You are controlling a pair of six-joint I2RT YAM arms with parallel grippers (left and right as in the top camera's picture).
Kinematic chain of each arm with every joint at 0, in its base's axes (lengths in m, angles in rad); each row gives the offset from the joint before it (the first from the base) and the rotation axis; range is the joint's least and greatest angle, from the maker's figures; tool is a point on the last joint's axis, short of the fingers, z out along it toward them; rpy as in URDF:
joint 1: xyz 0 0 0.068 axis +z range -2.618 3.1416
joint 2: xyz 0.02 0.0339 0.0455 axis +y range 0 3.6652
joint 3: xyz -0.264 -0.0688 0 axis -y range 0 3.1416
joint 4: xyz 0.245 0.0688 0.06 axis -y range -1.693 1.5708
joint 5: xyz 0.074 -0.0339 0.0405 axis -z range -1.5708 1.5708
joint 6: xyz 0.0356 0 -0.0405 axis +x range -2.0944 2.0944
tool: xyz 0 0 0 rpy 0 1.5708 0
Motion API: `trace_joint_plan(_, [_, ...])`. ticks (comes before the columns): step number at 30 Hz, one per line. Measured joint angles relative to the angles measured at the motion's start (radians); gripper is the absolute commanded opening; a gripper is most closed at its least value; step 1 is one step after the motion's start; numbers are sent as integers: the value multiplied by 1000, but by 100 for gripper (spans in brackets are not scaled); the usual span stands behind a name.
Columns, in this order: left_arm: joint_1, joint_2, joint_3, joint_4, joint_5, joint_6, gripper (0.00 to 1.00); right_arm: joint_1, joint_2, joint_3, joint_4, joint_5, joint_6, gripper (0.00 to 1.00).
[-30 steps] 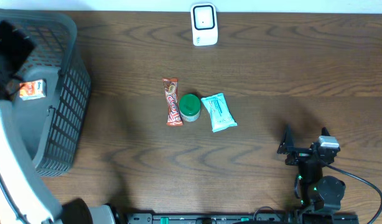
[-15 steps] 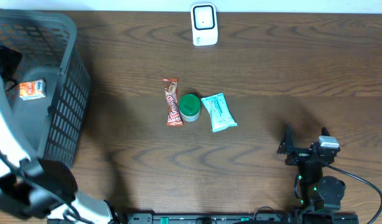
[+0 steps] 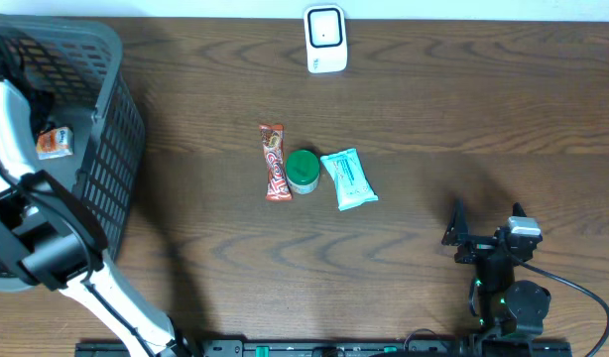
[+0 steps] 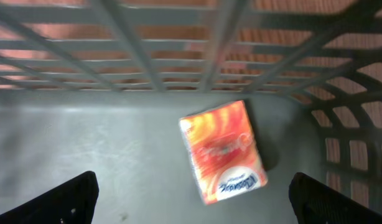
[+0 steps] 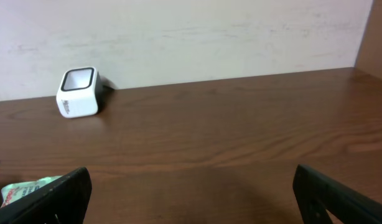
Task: Scan the item barcode
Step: 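Reach the left gripper into the basket and grasp the orange snack packet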
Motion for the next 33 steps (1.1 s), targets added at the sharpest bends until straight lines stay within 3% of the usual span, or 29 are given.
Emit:
trace_joint_plan(15, [-82,59,0,98,-130,-56,98,0,0,0,0,0,0,99])
trace_joint_plan(33, [-72,179,-4,175,-139,-89,98,0,0,0,0,0,0,99])
